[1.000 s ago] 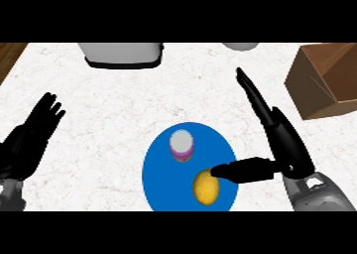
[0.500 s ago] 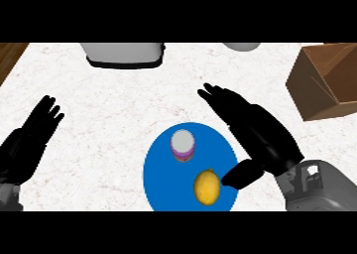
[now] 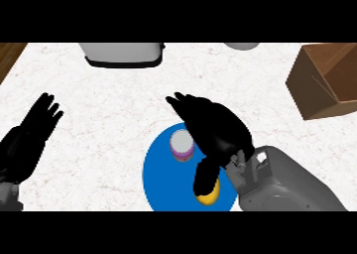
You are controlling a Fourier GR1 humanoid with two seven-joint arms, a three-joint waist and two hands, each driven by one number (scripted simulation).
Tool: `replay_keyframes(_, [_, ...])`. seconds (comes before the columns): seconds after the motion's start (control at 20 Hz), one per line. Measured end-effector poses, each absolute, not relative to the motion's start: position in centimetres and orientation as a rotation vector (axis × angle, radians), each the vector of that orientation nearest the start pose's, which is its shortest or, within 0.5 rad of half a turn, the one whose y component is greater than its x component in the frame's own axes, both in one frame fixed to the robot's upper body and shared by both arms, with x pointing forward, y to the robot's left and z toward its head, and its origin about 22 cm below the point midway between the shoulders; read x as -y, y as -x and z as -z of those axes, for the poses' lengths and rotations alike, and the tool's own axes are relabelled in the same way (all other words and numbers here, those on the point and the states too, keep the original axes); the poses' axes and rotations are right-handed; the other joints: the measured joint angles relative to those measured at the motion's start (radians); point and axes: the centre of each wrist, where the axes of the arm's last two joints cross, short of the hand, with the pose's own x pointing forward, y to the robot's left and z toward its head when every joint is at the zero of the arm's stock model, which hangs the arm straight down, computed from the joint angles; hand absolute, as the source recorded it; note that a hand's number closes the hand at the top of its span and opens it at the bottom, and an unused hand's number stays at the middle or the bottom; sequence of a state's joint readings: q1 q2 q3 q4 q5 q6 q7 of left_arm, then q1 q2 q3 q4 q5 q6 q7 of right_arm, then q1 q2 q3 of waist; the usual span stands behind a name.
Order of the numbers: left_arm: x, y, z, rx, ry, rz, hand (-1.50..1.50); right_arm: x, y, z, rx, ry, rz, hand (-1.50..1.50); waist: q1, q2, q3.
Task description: Pick the can from the plate and place it in the cardboard box
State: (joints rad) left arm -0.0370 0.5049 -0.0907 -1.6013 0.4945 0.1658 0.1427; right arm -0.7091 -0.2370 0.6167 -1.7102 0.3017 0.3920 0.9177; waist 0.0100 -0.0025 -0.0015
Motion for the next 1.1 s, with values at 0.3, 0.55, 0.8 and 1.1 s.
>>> replay_keyframes(0.3, [-31.9,-24.3,-5.2,1.448,-0.054,-0.047,0.0,6.1,-27.9,-16.5,1.196,0.433,-1.381,-1.5,-0.003,0.001,0.001])
replay_keyframes(0.55, [-32.1,-24.3,-5.0,1.446,-0.052,-0.05,0.0,5.7,-27.9,-15.9,1.162,0.433,-1.399,-1.5,-0.006,0.001,0.001])
replay_keyframes(0.8, [-32.2,-23.8,-4.8,1.449,-0.056,-0.041,0.0,5.8,-27.9,-15.1,1.146,0.432,-1.412,-1.5,-0.006,0.001,0.001])
replay_keyframes(1.1, [-32.1,-24.4,-5.1,1.449,-0.053,-0.042,0.0,5.2,-28.0,-14.3,1.165,0.449,-1.425,-1.5,-0.006,0.002,0.001])
